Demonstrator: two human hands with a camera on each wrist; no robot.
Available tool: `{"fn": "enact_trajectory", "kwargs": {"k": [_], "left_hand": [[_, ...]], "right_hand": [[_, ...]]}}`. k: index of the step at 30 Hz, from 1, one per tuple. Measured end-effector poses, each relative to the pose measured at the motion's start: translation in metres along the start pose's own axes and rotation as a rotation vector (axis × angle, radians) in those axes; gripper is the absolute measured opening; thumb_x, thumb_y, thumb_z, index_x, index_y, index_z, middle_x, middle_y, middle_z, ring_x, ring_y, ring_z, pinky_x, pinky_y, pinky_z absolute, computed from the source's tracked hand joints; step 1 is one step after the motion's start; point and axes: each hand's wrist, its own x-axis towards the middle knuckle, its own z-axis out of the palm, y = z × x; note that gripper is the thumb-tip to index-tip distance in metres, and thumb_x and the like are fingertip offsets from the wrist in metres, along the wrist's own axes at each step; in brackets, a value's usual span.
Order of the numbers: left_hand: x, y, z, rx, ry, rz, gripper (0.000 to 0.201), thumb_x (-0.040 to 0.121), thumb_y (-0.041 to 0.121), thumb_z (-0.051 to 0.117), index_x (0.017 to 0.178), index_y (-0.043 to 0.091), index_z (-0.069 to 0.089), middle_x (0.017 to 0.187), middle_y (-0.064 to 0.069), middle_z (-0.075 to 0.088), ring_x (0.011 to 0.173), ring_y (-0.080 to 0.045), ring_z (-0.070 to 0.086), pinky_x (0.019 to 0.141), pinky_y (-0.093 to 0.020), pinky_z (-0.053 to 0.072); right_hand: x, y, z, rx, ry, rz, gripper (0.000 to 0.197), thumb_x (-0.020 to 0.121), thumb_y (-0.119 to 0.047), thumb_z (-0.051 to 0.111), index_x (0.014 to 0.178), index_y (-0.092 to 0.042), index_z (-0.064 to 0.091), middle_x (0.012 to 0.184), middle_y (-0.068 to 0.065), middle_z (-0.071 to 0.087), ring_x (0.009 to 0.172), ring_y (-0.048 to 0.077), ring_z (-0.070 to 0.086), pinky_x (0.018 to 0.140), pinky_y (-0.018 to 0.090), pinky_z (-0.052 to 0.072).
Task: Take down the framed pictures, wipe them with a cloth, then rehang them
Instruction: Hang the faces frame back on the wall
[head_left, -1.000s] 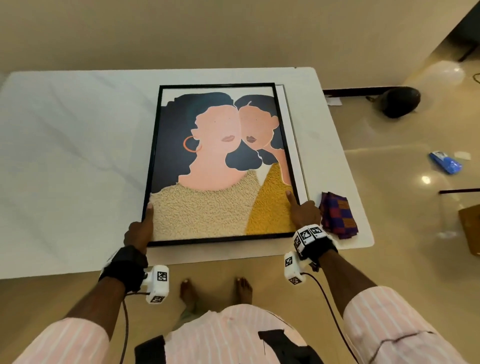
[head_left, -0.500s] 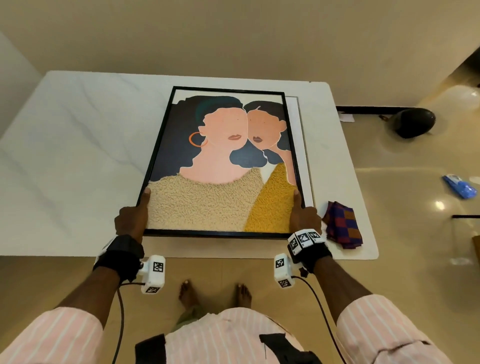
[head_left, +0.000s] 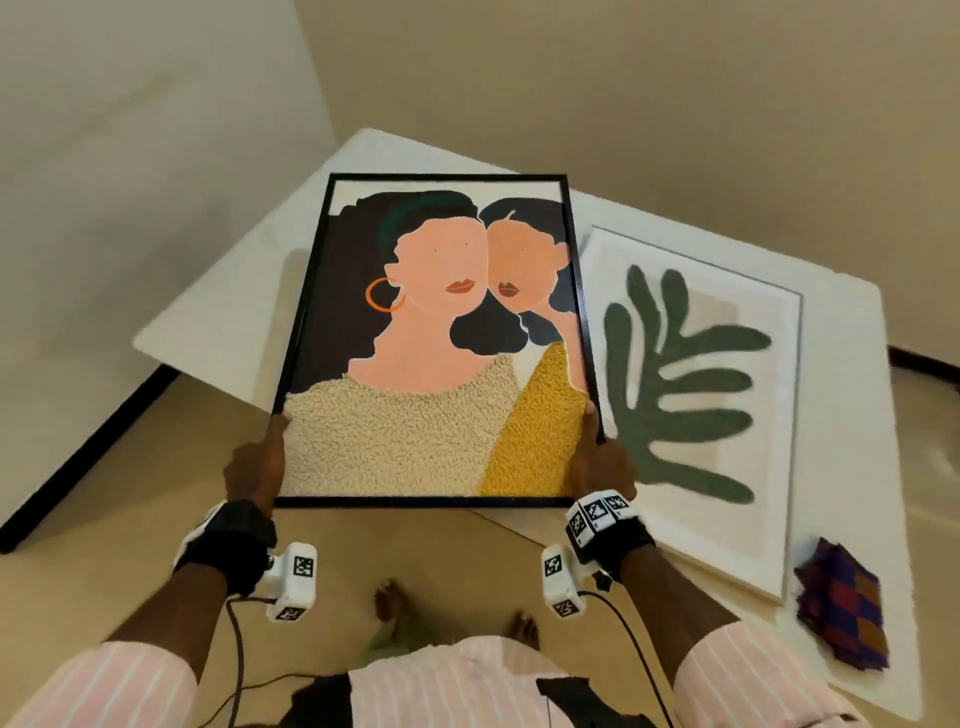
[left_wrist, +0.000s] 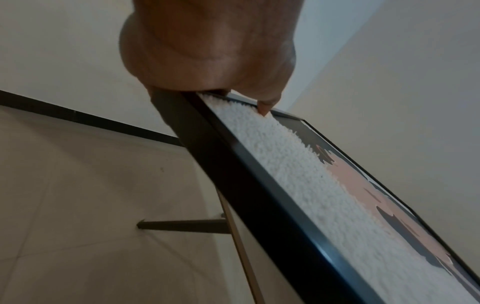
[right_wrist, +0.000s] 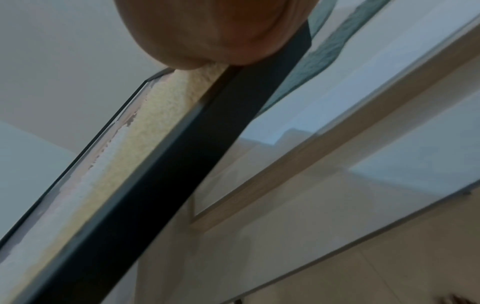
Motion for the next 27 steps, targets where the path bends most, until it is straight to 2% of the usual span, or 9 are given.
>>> {"fn": "enact_trajectory", "kwargs": {"k": [3, 5, 8, 12, 18, 21, 23, 25, 27], "left_hand": [[0.021, -0.012, -0.042, -0.065, 0.103, -0.074, 0.086, 0.088, 0.069, 0.046, 0.116, -0.011, 0.058, 0.123, -0.031, 0.056, 0.108, -0.045, 0.054, 0.091, -0.046, 0.042], [0.039, -0.017, -0.072, -0.096, 0.158, -0.091, 0.093, 0.086, 0.075, 0.042, 0.117, -0.011, 0.058, 0.124, -0.032, 0.055, 0.11, -0.047, 0.053, 0.092, -0.048, 0.041], [0.066, -0.025, -0.11, -0.129, 0.252, -0.135, 0.104, 0.08, 0.084, 0.036, 0.122, -0.009, 0.055, 0.129, -0.033, 0.053, 0.114, -0.048, 0.051, 0.097, -0.051, 0.04], [0.094, -0.032, -0.148, -0.19, 0.314, -0.148, 0.112, 0.071, 0.093, 0.028, 0.117, -0.004, 0.06, 0.126, -0.029, 0.056, 0.112, -0.044, 0.053, 0.095, -0.049, 0.041], [0.147, -0.021, -0.206, -0.296, 0.395, -0.173, 0.085, 0.084, 0.079, 0.036, 0.095, -0.001, 0.06, 0.119, -0.029, 0.058, 0.104, -0.042, 0.053, 0.089, -0.044, 0.039], [0.177, -0.001, -0.231, -0.353, 0.463, -0.192, 0.087, 0.085, 0.075, 0.042, 0.105, -0.008, 0.06, 0.119, -0.029, 0.058, 0.111, -0.043, 0.052, 0.093, -0.045, 0.039], [0.201, 0.012, -0.248, -0.361, 0.507, -0.203, 0.081, 0.085, 0.075, 0.045, 0.087, -0.005, 0.06, 0.11, -0.028, 0.06, 0.106, -0.041, 0.053, 0.092, -0.045, 0.04], [0.227, 0.029, -0.27, -0.372, 0.551, -0.186, 0.074, 0.083, 0.077, 0.044, 0.064, 0.005, 0.048, 0.086, -0.02, 0.056, 0.09, -0.035, 0.05, 0.084, -0.044, 0.041], [0.254, 0.044, -0.293, -0.397, 0.596, -0.177, 0.076, 0.08, 0.08, 0.045, 0.063, 0.006, 0.048, 0.075, -0.014, 0.049, 0.082, -0.032, 0.048, 0.078, -0.042, 0.04]], "right_hand": [[-0.019, -0.047, 0.038, -0.038, -0.062, -0.082, 0.101, 0.08, -0.087, 0.008, 0.105, -0.008, 0.066, 0.105, 0.021, 0.067, 0.095, 0.038, 0.062, 0.087, 0.047, 0.05], [-0.033, -0.083, 0.061, -0.043, -0.091, -0.126, 0.099, 0.083, -0.084, 0.01, 0.107, -0.005, 0.064, 0.108, 0.022, 0.065, 0.097, 0.038, 0.061, 0.087, 0.046, 0.049], [-0.052, -0.133, 0.092, -0.026, -0.159, -0.201, 0.097, 0.083, -0.084, 0.009, 0.111, -0.008, 0.063, 0.111, 0.02, 0.065, 0.102, 0.037, 0.059, 0.091, 0.046, 0.046], [-0.067, -0.19, 0.125, -0.028, -0.192, -0.264, 0.098, 0.08, -0.087, 0.008, 0.105, -0.01, 0.064, 0.103, 0.017, 0.066, 0.093, 0.034, 0.062, 0.088, 0.045, 0.05], [-0.091, -0.288, 0.18, -0.026, -0.236, -0.371, 0.093, 0.083, -0.084, 0.013, 0.104, -0.009, 0.065, 0.104, 0.018, 0.066, 0.094, 0.037, 0.061, 0.087, 0.046, 0.049], [-0.095, -0.338, 0.208, -0.008, -0.257, -0.403, 0.09, 0.086, -0.082, 0.016, 0.105, -0.008, 0.064, 0.107, 0.02, 0.065, 0.097, 0.038, 0.061, 0.088, 0.047, 0.048], [-0.101, -0.374, 0.225, 0.002, -0.279, -0.434, 0.09, 0.085, -0.082, 0.016, 0.105, -0.008, 0.064, 0.108, 0.02, 0.065, 0.098, 0.038, 0.06, 0.088, 0.048, 0.048], [-0.107, -0.415, 0.24, 0.022, -0.289, -0.447, 0.09, 0.084, -0.083, 0.016, 0.105, -0.008, 0.063, 0.108, 0.02, 0.065, 0.098, 0.038, 0.06, 0.089, 0.048, 0.048], [-0.112, -0.458, 0.253, 0.064, -0.303, -0.477, 0.09, 0.084, -0.083, 0.016, 0.104, -0.008, 0.063, 0.107, 0.02, 0.065, 0.098, 0.037, 0.06, 0.086, 0.046, 0.047]]}}
